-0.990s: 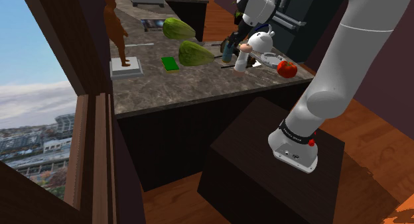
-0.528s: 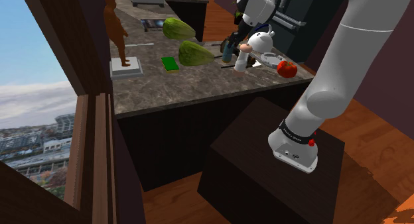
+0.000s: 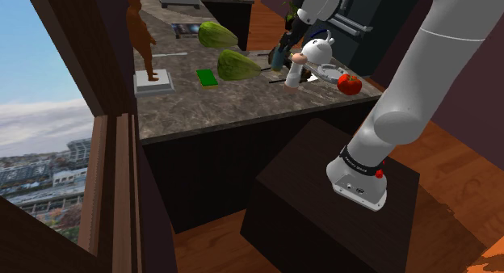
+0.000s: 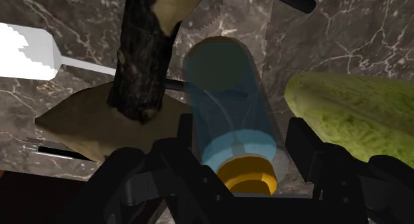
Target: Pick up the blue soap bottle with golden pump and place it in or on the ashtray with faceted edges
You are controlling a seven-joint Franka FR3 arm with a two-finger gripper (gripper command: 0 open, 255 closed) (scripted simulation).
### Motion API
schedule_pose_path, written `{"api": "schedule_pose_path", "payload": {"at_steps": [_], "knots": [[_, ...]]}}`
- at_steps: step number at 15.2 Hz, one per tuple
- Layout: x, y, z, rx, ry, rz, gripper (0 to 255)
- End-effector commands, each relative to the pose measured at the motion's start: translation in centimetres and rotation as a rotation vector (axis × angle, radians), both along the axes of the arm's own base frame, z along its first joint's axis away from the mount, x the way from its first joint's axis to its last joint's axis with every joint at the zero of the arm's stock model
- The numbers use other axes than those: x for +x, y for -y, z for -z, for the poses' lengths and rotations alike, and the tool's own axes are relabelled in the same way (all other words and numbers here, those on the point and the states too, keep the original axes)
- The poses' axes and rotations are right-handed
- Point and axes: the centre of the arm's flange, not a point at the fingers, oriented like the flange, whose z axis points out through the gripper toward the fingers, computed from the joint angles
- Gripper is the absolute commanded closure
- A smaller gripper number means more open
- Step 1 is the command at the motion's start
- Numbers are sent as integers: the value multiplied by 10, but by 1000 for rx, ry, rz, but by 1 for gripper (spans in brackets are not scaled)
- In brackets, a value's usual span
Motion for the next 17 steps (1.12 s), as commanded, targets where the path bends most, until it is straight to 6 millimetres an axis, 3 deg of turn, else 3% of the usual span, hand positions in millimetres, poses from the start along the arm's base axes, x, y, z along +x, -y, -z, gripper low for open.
{"api": "schedule_pose_path", "payload": {"at_steps": [1,13,17], "knots": [[-1,-1,-11,0,0,0,255],[-1,-1,-70,0,0,0,255],[-34,40,-74,0,0,0,255]]}}
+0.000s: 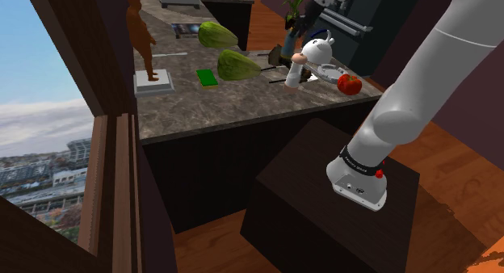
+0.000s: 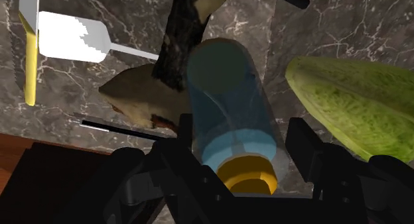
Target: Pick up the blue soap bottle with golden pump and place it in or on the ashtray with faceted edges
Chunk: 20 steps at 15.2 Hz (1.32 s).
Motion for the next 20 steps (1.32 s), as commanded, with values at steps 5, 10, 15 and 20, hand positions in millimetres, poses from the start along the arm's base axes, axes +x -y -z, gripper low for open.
{"api": "schedule_pose_path", "payload": {"at_steps": [5,10,15,20], "knots": [[-51,60,-7,0,0,-1,255],[-93,110,-12,0,0,-1,255],[-136,161,-17,0,0,-1,255],[-178,211,-22,0,0,-1,255]]}}
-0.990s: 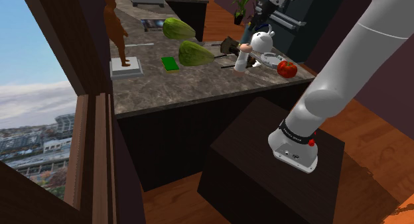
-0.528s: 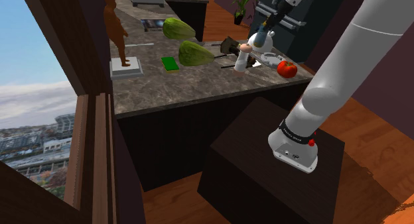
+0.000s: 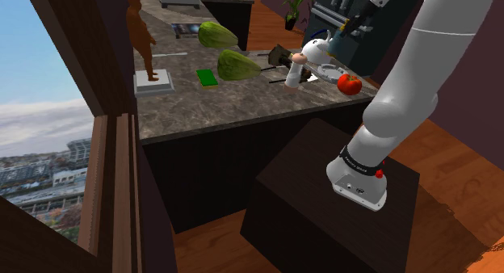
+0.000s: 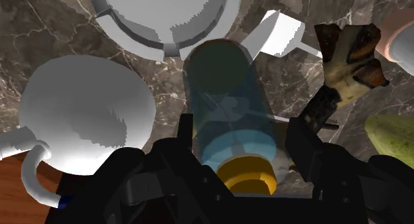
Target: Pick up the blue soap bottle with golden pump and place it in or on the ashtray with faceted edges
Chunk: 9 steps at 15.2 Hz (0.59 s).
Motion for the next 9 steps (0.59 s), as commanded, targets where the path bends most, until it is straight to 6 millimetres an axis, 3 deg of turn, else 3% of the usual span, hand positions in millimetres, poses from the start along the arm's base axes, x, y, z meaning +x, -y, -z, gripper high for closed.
{"api": "schedule_pose_path", "payload": {"at_steps": [1,3,9], "knots": [[-16,22,-1,0,1,-3,255],[-34,43,-3,0,1,-3,255],[-34,43,29,0,1,-3,255]]}}
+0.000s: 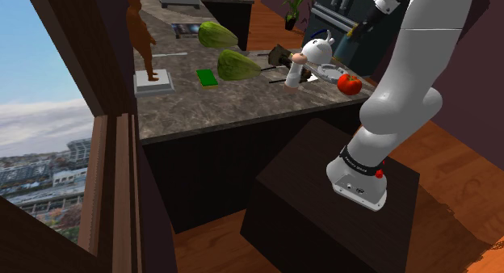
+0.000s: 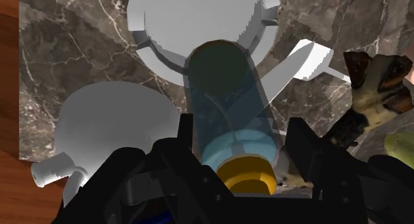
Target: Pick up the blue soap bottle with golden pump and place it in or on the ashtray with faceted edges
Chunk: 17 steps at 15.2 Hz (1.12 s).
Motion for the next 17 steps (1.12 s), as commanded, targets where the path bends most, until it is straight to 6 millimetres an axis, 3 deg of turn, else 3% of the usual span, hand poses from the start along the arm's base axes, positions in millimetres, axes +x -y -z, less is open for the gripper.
{"api": "schedule_pose_path", "payload": {"at_steps": [1,12,17], "knots": [[1,0,11,-1,0,0,255],[1,0,72,-1,0,0,255],[1,0,72,-1,0,0,255]]}}
